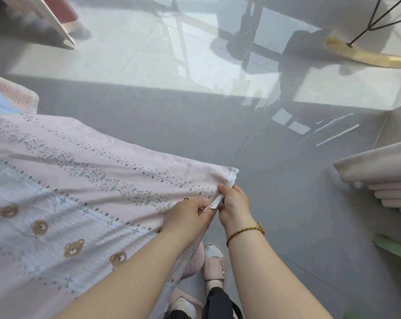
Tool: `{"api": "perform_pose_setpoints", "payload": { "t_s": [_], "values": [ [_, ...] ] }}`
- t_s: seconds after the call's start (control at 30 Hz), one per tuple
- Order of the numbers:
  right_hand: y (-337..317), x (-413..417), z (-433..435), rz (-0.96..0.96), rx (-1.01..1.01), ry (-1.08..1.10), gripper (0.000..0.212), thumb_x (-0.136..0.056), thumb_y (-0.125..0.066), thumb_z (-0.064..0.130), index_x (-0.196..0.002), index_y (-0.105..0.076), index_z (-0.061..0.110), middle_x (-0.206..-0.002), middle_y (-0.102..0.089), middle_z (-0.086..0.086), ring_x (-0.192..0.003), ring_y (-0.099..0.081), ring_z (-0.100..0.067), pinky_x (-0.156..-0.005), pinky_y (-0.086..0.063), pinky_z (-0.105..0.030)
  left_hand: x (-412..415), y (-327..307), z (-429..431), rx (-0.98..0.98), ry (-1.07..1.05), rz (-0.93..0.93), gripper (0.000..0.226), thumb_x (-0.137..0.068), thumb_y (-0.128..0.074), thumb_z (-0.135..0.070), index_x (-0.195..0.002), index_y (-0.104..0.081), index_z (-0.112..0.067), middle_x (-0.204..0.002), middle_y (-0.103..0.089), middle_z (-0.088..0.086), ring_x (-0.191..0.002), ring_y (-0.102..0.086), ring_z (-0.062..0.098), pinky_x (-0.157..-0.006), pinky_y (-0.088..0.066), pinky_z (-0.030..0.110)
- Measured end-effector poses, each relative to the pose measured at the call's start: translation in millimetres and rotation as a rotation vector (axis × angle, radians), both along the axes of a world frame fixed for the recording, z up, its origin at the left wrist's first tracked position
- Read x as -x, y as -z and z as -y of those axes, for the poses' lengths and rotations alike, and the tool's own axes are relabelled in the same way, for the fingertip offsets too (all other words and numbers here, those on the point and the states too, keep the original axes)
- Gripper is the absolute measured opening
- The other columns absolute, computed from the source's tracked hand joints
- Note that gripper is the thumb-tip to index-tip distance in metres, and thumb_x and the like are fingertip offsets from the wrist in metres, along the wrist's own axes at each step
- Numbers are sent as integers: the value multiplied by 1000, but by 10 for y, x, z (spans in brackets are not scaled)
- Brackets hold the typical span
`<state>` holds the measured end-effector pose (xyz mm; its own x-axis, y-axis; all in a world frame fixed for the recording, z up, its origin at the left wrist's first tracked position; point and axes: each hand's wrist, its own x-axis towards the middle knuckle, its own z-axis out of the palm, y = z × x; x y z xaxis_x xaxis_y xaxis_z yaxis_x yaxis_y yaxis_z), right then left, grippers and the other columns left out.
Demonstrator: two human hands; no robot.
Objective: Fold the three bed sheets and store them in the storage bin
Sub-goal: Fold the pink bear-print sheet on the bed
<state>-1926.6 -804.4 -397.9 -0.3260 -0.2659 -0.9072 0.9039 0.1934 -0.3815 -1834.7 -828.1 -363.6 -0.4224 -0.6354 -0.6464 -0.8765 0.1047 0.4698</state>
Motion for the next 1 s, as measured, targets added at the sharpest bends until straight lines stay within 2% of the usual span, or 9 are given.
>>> {"api": "perform_pose_setpoints", "payload": {
  "t_s": [0.17,0.27,0.33,0.4,0.5,0.6,0.77,0.87,1.0],
  "values": [
    [-128,-11,-44,-206,56,-73,32,-86,-44,-12,-69,-58,11,-54,-58,4,-54,-52,-12,-46,-46,-17,-49,-165,84,-37,-145,-128,23,-91,-51,-31,-69,-57,-32,-65,-53,-12,-70,-52,14,-61,-38,24],
    [-357,-38,-79,-423,144,-257,36,-84,-43,-13,-66,-61,13,-50,-57,12,-50,-50,-5,-49,-43,-16,-53,-422,287,20,-417,-306,10,-92,-49,-31,-88,-57,-25,-77,-55,-14,-80,-57,12,-70,-46,25],
    [-523,-106,-106,-631,166,-437,36,-84,-46,-8,-59,-59,16,-50,-51,15,-55,-43,-4,-53,-39,-19,-23,-619,428,-131,-627,-425,21,-93,-45,-35,-99,-57,-19,-83,-57,-9,-81,-60,15,-71,-51,30],
    [-723,-232,-105,-885,226,-655,21,-78,-48,4,-63,-58,14,-49,-49,17,-57,-41,-1,-58,-35,-15,-11,-868,572,-391,-759,-471,30,-93,-43,-43,-89,-57,-17,-82,-61,0,-75,-61,19,-68,-51,33],
    [-1028,-466,-55,-1215,339,-791,31,-69,-48,9,-92,-60,26,-86,-62,15,-80,-49,0,-75,-34,4,-146,-1170,734,-555,-761,-437,32,-87,-55,-40,-71,-54,-13,-64,-54,9,-63,-53,24,-68,-47,33],
    [-1261,-658,14,-1451,473,-945,32,-68,-41,14,-92,-56,27,-103,-57,13,-76,-45,-6,-77,-29,7,-401,-1310,834,-563,-712,-367,13,-85,-60,-10,-73,-55,-5,-60,-55,11,-52,-56,20,-57,-48,26],
    [-1582,-907,-32,-1278,607,-1128,36,-72,-45,20,-103,-59,34,-120,-54,23,-87,-51,-2,-83,-40,-10,-869,-1481,850,-428,-759,-305,14,-80,-48,17,-76,-56,6,-75,-58,17,-65,-55,24,-62,-47,26],
    [-1776,-960,44,-990,562,-1073,17,-77,-57,28,-85,-68,37,-93,-64,31,-80,-58,1,-75,-42,-10,-1058,-1599,762,-329,-771,-311,30,-83,-40,17,-65,-51,-5,-58,-53,10,-55,-51,18,-48,-44,16],
    [-1793,-879,356,-783,424,-1093,40,-85,-49,-3,-78,-57,35,-70,-66,29,-66,-56,-5,-67,-45,-12,-1361,-1797,752,-152,-935,-306,24,-90,-37,5,-100,-54,-10,-83,-61,8,-74,-57,21,-65,-49,22]
  ]
}}
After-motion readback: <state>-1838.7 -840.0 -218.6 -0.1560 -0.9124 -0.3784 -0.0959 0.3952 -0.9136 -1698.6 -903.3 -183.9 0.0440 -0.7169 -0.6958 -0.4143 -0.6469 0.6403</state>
